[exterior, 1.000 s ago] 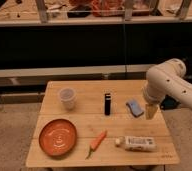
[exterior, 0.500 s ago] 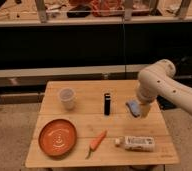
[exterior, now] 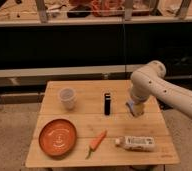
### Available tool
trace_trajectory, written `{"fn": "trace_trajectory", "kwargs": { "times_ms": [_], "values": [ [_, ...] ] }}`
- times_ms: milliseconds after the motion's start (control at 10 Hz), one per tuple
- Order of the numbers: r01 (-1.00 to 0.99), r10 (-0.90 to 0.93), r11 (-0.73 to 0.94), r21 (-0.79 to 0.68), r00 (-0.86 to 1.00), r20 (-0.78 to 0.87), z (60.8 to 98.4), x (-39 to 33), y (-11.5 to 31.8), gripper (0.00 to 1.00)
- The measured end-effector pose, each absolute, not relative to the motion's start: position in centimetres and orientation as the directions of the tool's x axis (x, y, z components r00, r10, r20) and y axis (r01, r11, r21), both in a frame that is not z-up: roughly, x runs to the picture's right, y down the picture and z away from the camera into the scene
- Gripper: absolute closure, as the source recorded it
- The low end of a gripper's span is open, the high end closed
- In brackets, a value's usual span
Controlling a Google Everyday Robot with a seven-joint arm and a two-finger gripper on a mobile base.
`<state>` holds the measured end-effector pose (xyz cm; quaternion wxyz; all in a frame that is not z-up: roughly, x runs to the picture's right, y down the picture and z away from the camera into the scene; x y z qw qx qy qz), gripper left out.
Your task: Knock the eraser over
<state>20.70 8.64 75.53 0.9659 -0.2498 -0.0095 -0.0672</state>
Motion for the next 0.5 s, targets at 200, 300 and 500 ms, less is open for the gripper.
{"fn": "trace_trajectory", "kwargs": {
  "times_ms": [200,300,500],
  "values": [
    [0.134,-0.120,0.867,-0.479,0.991,0.060,76.2,20.3,8.7,0.20],
    [0.132,-0.115,0.868,-0.479,0.991,0.065,76.5,20.2,8.8,0.20],
    [0.136,-0.114,0.868,-0.477,0.991,0.075,77.1,19.7,8.9,0.20]
  ]
}}
